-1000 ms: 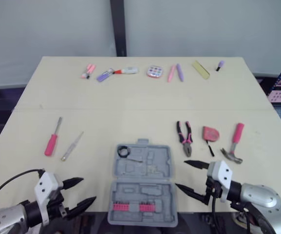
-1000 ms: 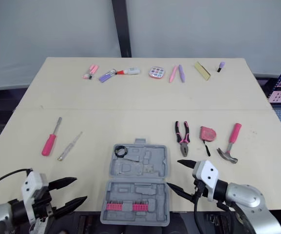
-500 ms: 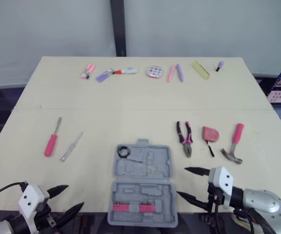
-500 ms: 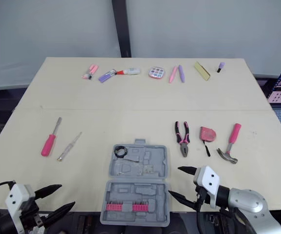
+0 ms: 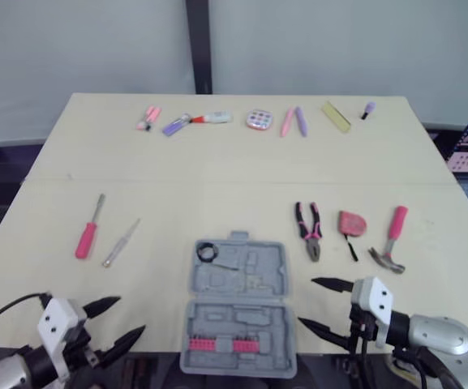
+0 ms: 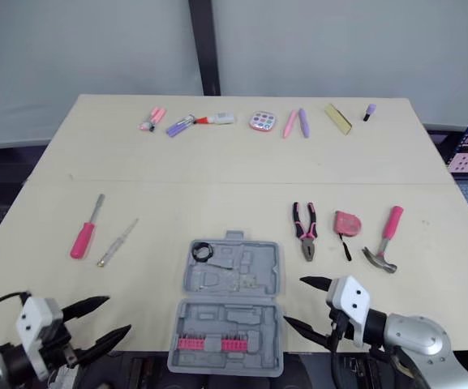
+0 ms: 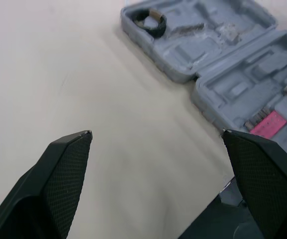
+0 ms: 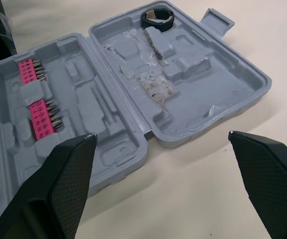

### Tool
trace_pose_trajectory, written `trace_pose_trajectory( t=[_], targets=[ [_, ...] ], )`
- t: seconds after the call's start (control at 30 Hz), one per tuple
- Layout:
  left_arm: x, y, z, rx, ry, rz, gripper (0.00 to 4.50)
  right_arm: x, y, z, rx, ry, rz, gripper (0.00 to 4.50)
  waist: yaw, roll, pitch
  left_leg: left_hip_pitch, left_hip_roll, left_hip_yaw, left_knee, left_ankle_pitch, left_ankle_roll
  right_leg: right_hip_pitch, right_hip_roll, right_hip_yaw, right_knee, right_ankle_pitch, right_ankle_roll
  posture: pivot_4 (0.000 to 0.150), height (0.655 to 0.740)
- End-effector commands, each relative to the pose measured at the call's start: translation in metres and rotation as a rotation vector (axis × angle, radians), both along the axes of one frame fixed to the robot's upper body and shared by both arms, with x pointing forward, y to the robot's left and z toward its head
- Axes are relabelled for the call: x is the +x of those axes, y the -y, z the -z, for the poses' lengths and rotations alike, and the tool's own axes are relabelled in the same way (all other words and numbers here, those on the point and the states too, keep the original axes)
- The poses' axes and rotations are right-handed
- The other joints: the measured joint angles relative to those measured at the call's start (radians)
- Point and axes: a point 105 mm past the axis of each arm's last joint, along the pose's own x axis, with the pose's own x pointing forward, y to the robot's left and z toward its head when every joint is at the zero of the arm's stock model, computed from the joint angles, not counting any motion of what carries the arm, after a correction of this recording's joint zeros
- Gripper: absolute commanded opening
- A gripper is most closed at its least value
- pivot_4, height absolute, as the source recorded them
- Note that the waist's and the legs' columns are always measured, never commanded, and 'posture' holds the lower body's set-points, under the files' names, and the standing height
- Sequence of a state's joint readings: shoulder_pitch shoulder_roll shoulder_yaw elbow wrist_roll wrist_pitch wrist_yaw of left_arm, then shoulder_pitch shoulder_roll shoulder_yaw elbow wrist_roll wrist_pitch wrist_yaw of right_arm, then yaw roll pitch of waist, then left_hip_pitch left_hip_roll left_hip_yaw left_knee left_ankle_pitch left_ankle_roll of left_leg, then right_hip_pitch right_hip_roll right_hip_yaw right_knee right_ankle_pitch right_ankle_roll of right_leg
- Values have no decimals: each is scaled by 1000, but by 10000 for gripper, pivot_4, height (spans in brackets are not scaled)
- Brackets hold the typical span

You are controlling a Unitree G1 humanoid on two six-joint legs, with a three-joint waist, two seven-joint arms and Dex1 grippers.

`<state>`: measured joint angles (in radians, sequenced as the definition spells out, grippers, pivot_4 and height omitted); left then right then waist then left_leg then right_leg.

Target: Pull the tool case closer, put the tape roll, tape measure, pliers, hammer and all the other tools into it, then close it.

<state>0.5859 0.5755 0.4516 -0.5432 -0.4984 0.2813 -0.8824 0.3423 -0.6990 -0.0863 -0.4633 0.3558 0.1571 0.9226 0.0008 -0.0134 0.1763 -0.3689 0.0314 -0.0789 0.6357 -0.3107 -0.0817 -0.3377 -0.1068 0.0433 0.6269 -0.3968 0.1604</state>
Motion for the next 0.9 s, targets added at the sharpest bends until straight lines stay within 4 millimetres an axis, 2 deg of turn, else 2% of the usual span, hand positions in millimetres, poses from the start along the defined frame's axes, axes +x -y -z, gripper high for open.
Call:
trace_pose_trajectory(
  t=[0.03, 0.13, 0.3, 0.47, 0.6, 0.67, 0.9],
  targets=[
    [14, 32, -34, -74, 107, 119, 44784, 5, 2, -11, 28, 28, 49, 45000, -1, 0, 0, 0, 0, 0, 0, 0, 0, 0, 0, 0, 0, 0, 0, 1500, 7400],
    [21, 47, -43, -89, 137, 184, 44784, 10, 8, -12, 11, 42, 124, 45000, -4, 2, -1, 0, 0, 0, 0, 2, -3, 0, 0, 0, 0, 0, 0, 1500, 7400],
    [28, 56, -47, -96, 149, 218, 44784, 25, 26, -14, -17, 77, 341, 45000, -16, 2, -1, 1, 0, 2, -2, 2, -3, -2, 0, 2, 0, 0, 0, 1500, 7400],
    [31, 58, -46, -98, 145, 226, 44784, 44, 41, -20, 5, 76, 563, 45000, -14, 3, -1, 0, 0, 2, -1, 2, -4, -2, 0, 3, 1, 0, 0, 1500, 7400],
    [32, 63, -44, -87, 144, 239, 44784, 66, 44, -22, 29, 67, 702, 45000, -16, 3, -1, 0, 0, 2, -2, 2, -4, -3, 0, 3, 1, 0, 0, 1500, 7400],
    [32, 64, -44, -89, 146, 237, 44784, 77, 50, -19, 23, 52, 797, 45000, -17, 3, -1, 0, 0, 2, -2, 2, -4, -3, 0, 3, 1, 0, 0, 1500, 7400],
    [33, 65, -45, -77, 154, 228, 44784, 106, 61, -8, 22, -63, 940, 45000, -22, 4, -1, 0, 0, 3, -2, 2, -4, -4, 0, 3, 1, 0, 0, 1500, 7400]
  ],
)
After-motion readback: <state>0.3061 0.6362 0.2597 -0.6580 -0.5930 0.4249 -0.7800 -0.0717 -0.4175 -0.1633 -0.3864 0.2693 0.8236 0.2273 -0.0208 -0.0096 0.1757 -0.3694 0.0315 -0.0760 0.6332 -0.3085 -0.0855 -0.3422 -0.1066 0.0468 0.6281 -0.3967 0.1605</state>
